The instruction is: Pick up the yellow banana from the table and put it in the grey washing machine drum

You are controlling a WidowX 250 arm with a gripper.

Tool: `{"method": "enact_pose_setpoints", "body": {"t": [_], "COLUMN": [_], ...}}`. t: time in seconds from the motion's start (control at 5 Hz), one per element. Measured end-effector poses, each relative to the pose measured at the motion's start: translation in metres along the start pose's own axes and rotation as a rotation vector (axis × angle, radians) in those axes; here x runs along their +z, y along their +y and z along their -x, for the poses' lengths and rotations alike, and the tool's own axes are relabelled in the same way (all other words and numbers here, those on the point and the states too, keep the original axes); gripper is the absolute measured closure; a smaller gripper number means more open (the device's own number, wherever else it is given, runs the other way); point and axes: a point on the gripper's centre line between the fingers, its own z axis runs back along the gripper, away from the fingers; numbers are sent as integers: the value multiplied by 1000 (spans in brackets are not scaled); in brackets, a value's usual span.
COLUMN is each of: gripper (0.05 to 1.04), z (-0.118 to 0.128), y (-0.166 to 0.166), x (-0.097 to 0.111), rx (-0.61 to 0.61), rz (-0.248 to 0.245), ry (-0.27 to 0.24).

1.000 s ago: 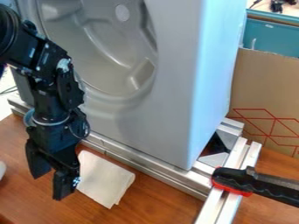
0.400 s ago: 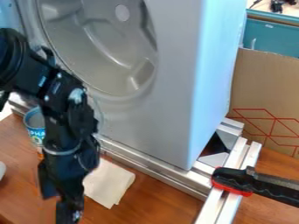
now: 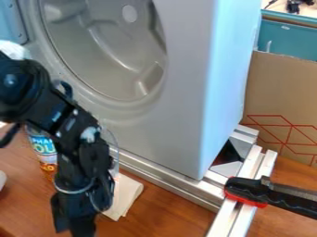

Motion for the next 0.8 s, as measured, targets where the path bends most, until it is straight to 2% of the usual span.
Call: {"method": "enact_pose_setpoints", "body": {"t": [0.2, 0.4, 0.6, 0.8], "gripper": [81, 116, 381, 557], "z": [-17, -36, -37, -22], "y": [1, 5, 0, -10], "x": [-21, -25, -26, -25], "rx": [-44, -66, -74, -70], "rz": [18, -2, 47, 76], "ry": [21, 24, -15, -34]}}
